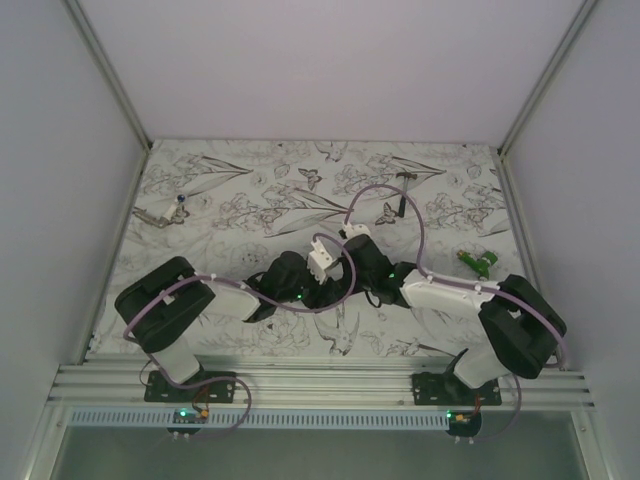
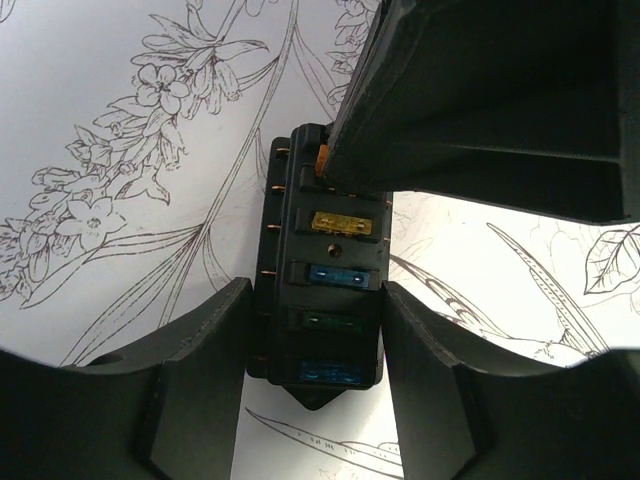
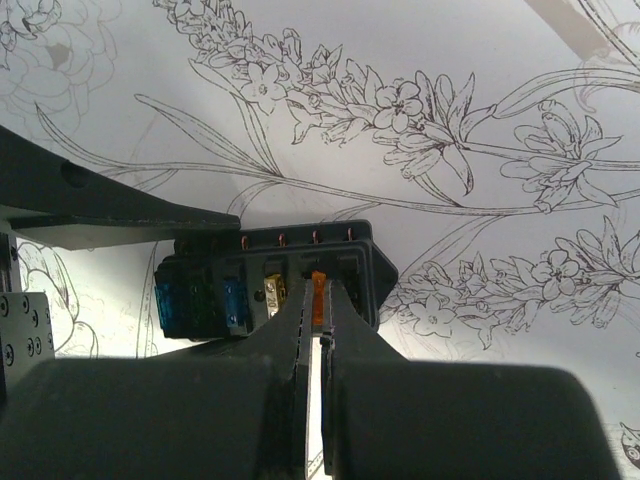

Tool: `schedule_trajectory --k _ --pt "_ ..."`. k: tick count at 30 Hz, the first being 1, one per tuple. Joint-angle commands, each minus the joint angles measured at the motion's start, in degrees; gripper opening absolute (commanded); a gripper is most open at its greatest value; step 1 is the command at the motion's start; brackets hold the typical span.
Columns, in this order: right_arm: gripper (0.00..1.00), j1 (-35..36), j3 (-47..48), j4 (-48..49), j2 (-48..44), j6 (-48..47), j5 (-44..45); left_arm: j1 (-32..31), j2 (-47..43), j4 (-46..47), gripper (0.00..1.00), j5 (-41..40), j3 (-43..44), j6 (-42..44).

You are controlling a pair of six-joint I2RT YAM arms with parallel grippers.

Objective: Snap on the fuse box
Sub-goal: Install the fuse at the fuse box base.

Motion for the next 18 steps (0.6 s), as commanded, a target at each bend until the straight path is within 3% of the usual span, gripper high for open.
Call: schedule_trajectory --k 1,11,18 --pt "0.0 5.1 1.2 -4.7 4.0 -4.7 0.1 -0.6 0.7 -7.5 0.34 1.1 -0.2 -0.7" --pt "0.0 7.4 1.9 -6.4 6.0 -4.7 1.2 -0.4 1.1 -7.4 0.34 1.7 0.3 -1.6" --pt "0.03 7.7 1.6 -6.4 2.8 -5.6 1.8 -0.5 0.6 -7.4 0.41 1.1 -0.2 -1.3"
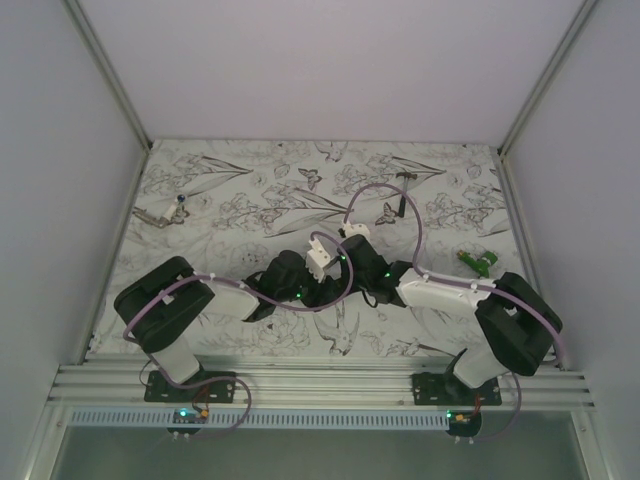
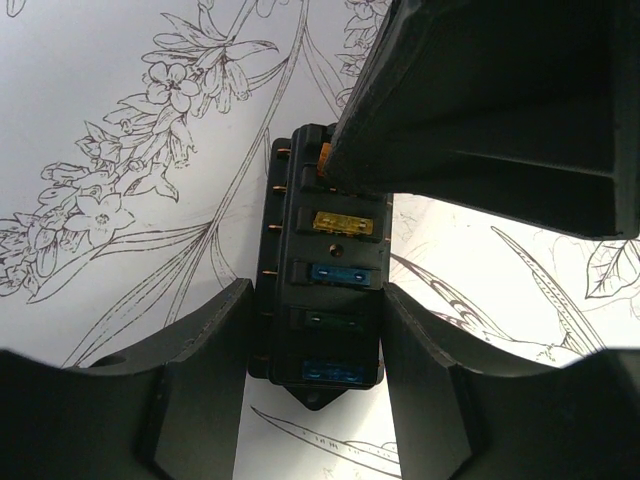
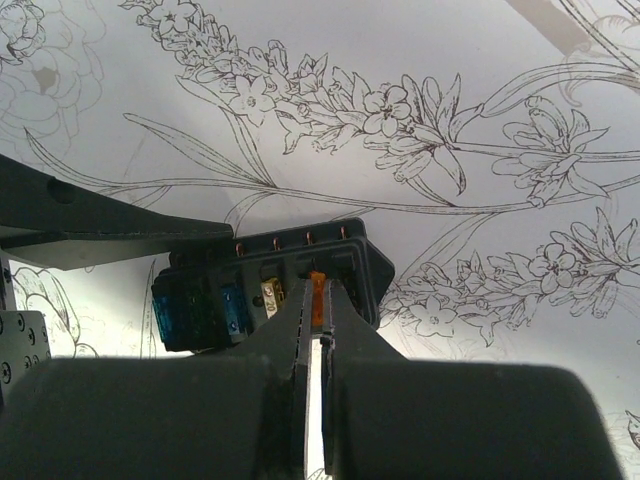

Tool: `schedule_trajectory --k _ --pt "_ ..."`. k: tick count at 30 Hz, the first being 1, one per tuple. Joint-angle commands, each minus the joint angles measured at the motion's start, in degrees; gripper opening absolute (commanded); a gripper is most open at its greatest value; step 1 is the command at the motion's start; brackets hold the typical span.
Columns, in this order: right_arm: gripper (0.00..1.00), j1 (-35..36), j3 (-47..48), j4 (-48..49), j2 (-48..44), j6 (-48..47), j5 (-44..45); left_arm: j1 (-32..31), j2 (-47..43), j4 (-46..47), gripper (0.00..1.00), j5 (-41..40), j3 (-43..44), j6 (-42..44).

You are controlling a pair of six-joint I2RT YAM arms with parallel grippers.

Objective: Snap on the fuse box
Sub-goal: Install the fuse at the fuse box base.

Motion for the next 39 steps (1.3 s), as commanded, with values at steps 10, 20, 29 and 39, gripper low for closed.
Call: schedule_trajectory --k 10,20,29,39 --pt "0.17 5.4 0.1 -2.9 -2.2 -9.4 -3.2 -1.3 -0.5 -7.3 0.58 0.1 -0.9 0.8" --pt "0.07 2.5 -2.3 4.2 -3.9 -7.1 -11.3 -1.5 -3.7 -7.1 0.72 -0.8 -1.9 0.7" --pt "0.0 1.7 -2.7 4.2 -5.4 -7.1 -12.6 -1.5 -10.2 -6.7 0.81 -2.1 -3.8 -0.5" --pt "0.0 1.9 -1.4 1.5 -5.9 -7.9 -11.4 -1.1 -21.8 -7.3 0.9 -7.3 -10.9 -7.8"
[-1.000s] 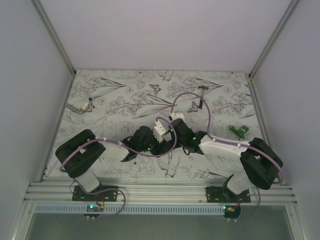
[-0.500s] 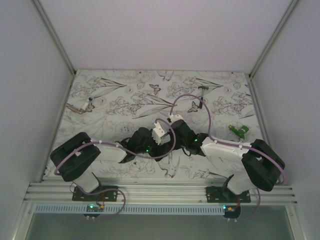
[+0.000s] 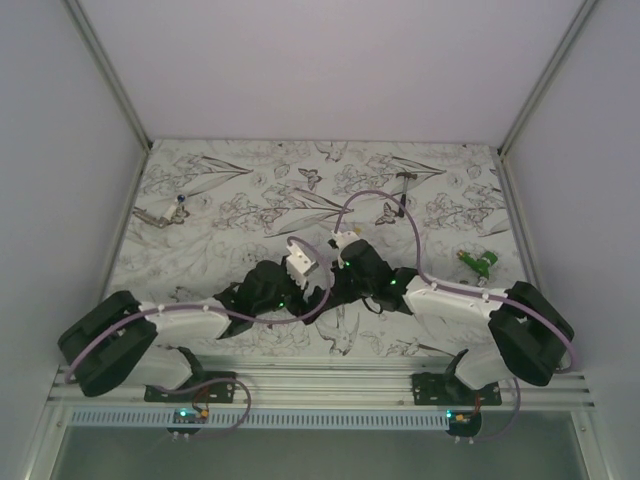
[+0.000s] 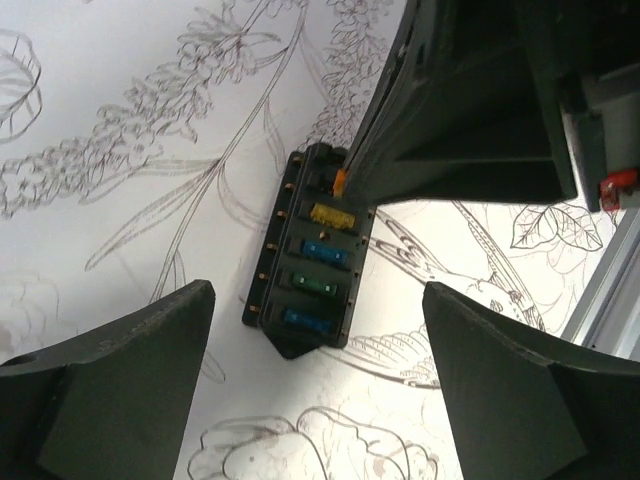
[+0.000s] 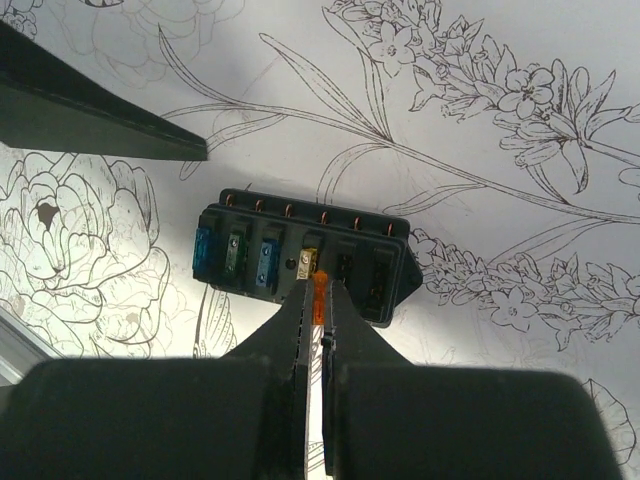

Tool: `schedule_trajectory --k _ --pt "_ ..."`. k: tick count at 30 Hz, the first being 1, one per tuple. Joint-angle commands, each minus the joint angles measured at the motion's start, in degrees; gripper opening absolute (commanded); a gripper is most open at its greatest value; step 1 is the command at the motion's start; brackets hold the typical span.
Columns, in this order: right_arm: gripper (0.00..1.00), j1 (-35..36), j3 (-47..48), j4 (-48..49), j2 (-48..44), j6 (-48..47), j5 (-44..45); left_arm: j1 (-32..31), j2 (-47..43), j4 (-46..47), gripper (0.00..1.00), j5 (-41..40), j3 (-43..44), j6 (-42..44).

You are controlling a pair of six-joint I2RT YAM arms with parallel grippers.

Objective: Snap on the fuse box
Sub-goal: Install the fuse at the fuse box base.

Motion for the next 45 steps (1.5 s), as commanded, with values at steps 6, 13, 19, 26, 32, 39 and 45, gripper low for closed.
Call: schedule_trajectory --k 6,13,19,26,32,39,45 --pt "0.0 2.0 3.0 -3.0 -0.1 -2.0 5.1 1.4 -12.1 -10.6 0.83 -9.5 -4.8 -17.8" --pt "0.0 3.7 4.4 -2.7 1.5 -2.1 8.3 3.3 -17.9 -13.7 0.67 -10.3 -7.9 -34.2" --pt "0.0 3.8 4.6 -2.5 2.0 -2.0 9.7 3.9 -11.3 -13.9 0.56 -6.0 -3.3 -44.2" --pt "0.0 3.8 4.2 -0.9 3.8 -1.6 9.8 4.1 -5.9 -13.8 0.46 -3.8 0.8 -48.0" --pt "0.0 3.8 3.7 -0.5 3.9 -1.5 10.7 4.4 -2.3 -13.9 0.32 -3.5 1.9 -50.1" --pt "0.0 3.8 2.8 0.7 4.2 -0.4 10.0 4.6 0.1 -14.1 0.28 -3.1 2.1 -52.5" --pt "0.0 3.9 2.3 0.8 4.7 0.1 9.7 4.7 0.9 -15.5 0.28 -3.7 2.1 -53.5"
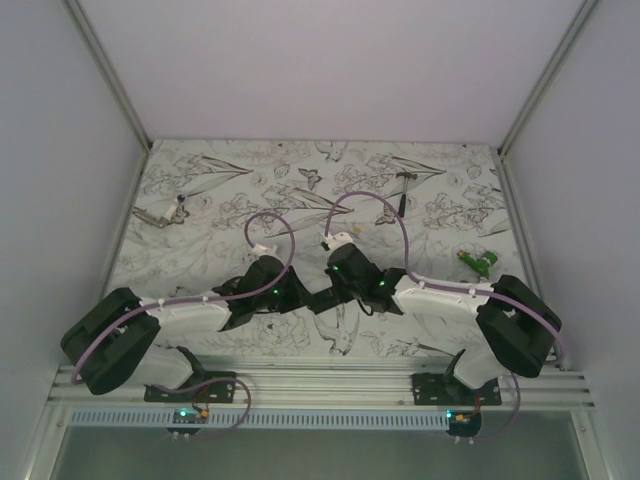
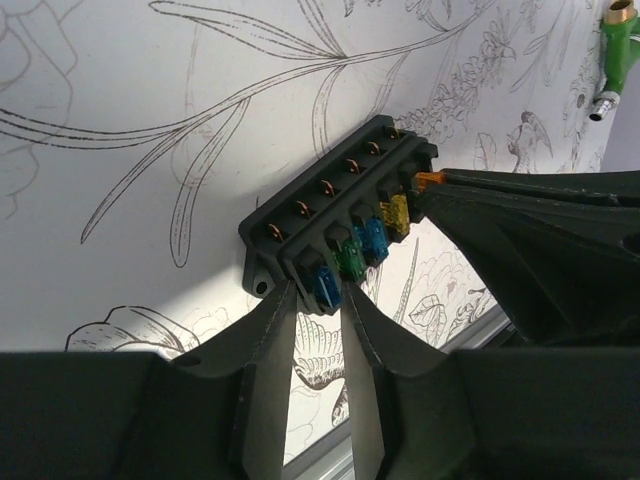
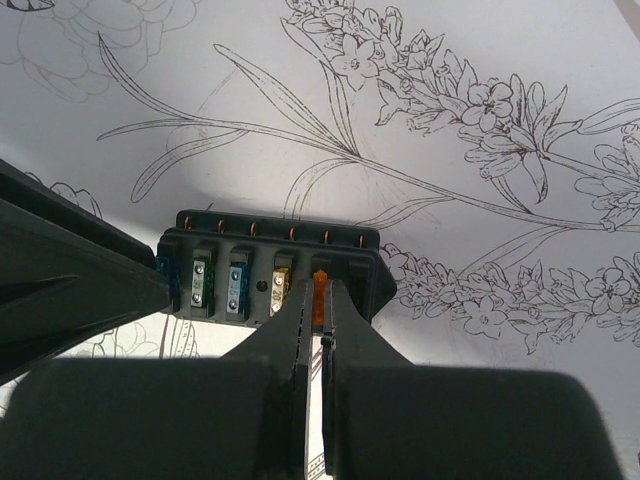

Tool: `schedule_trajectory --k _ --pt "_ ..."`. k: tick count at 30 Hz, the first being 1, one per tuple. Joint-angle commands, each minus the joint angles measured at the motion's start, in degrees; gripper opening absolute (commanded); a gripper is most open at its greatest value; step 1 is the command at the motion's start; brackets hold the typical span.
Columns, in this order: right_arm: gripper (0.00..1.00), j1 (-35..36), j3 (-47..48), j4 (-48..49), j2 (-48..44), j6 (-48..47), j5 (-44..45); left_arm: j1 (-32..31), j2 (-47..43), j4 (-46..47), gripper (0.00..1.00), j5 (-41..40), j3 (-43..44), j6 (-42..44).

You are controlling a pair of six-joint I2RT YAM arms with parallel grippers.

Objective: Snap on the fuse box
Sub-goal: Install the fuse at the fuse box base.

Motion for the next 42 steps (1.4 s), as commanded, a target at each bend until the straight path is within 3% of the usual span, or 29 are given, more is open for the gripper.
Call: schedule_trajectory --k 1,20,37,42 --pt "0.0 0.6 -0.3 2.0 0.9 1.1 0.5 0.6 1.3 -2.1 0.28 0.3 0.9 -1.7" --pt "0.0 3.5 -2.4 -0.9 0.7 5.7 2.3 1.6 1.1 -19.1 0.37 1.1 5.6 -0.6" --pt "0.0 4.3 -4.0 -11.5 8.9 9.2 4.2 5.0 3.3 -27.2 0.37 6.7 9.8 1.7" --pt "0.02 4.3 -3.9 -12.8 4.6 8.9 5.0 5.7 2.7 -29.1 0.37 7.5 10.5 3.4"
